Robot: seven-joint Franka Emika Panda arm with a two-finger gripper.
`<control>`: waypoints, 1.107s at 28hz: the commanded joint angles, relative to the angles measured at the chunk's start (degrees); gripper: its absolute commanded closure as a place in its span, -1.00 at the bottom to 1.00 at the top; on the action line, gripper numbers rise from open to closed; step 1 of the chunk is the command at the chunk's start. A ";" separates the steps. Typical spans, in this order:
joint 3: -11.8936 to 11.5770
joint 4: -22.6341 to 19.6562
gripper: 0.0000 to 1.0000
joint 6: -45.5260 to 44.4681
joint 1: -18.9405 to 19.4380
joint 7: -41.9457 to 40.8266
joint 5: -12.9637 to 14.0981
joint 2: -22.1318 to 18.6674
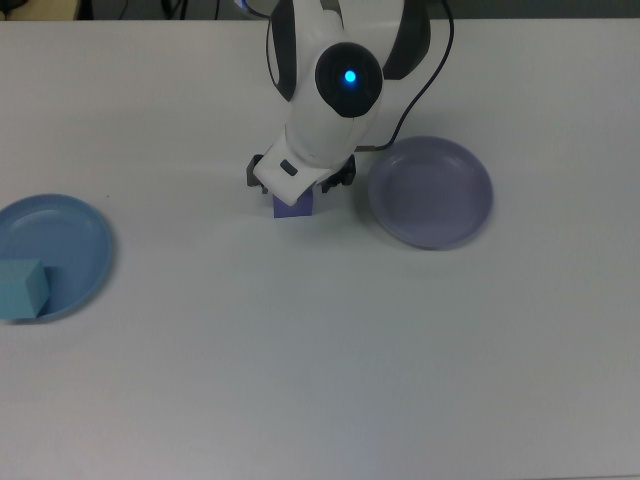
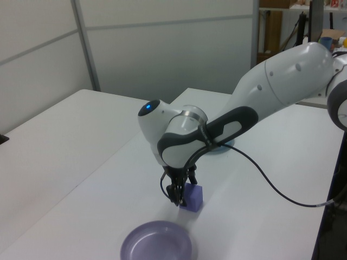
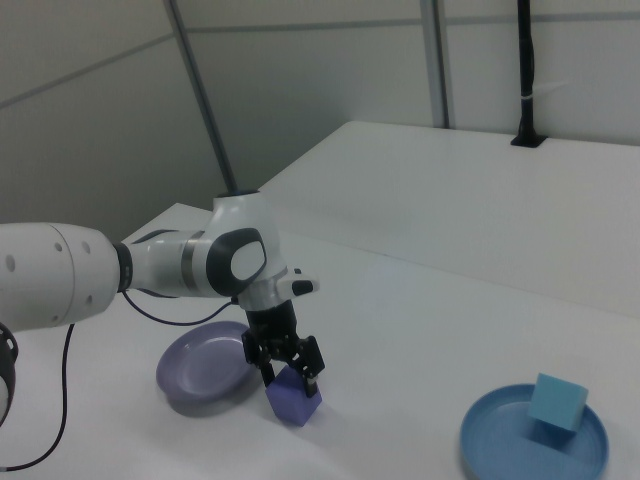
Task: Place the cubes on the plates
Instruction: 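Close the gripper on the purple cube and lift it, then carry the purple cube over the lavender plate and lower it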
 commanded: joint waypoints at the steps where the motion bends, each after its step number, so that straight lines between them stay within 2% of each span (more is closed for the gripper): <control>1: -0.30 -2.15 -0.61 3.22 0.12 0.42 -1.16 -0.26; 2: -0.30 -2.15 -0.33 3.23 -0.05 0.77 -1.16 -0.26; 5: -0.30 -2.15 0.13 3.14 -0.32 1.30 -1.16 -0.43; 6: -0.30 -2.15 0.34 3.14 -0.41 1.30 -1.16 -0.52; 7: -0.30 -2.15 0.38 3.05 -0.58 1.30 -1.16 -0.61; 16: -0.30 -1.54 0.45 -0.90 -1.46 1.65 -0.55 -6.14; 20: 0.40 -0.58 0.44 -3.80 -0.24 2.26 0.50 -8.08; 23: 0.92 -0.22 0.43 -5.74 3.88 5.95 1.91 -8.87; 26: 1.19 -0.13 0.43 -5.22 8.89 12.43 1.12 -8.44; 31: 1.45 0.22 0.42 -4.77 12.94 15.63 1.12 -8.09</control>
